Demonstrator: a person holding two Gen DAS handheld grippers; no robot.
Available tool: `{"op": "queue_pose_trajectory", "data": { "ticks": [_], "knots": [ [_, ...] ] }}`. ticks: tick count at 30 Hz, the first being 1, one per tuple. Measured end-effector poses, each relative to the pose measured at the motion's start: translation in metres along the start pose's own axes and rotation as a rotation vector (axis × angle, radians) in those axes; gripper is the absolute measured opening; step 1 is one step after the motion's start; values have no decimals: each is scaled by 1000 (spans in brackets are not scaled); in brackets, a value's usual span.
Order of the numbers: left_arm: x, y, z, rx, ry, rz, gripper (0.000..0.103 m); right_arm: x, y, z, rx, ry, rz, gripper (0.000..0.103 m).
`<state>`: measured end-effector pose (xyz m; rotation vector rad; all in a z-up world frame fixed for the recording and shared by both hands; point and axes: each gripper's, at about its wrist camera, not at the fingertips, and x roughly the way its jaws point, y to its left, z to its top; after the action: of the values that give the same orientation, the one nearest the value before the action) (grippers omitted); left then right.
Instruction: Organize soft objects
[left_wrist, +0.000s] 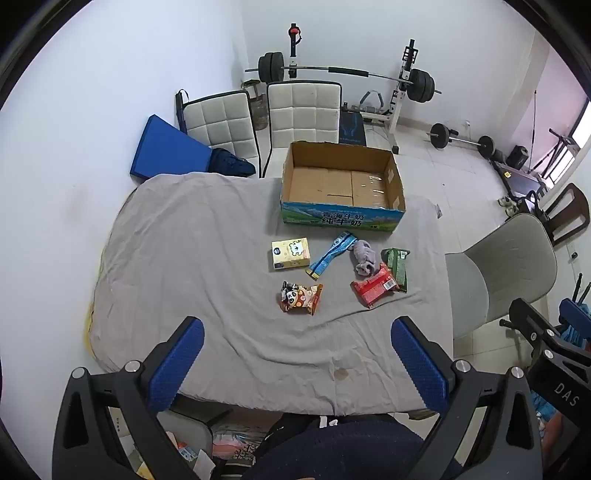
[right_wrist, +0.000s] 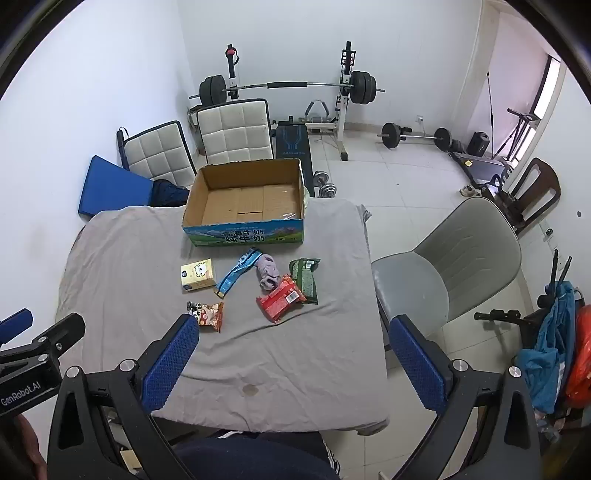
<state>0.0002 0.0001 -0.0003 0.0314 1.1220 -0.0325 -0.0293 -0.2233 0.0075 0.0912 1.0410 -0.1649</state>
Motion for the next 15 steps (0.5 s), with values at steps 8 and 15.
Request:
{"op": "queue_pose_trajectory", "data": {
  "ticks": [8, 15],
  "knots": [
    [4, 5, -1, 2, 7, -10, 103, 3, -2, 1, 3, 12, 5, 103],
    [10, 4, -1, -4, 13, -9, 103, 1, -4, 5, 0, 10, -3, 103]
  ]
}}
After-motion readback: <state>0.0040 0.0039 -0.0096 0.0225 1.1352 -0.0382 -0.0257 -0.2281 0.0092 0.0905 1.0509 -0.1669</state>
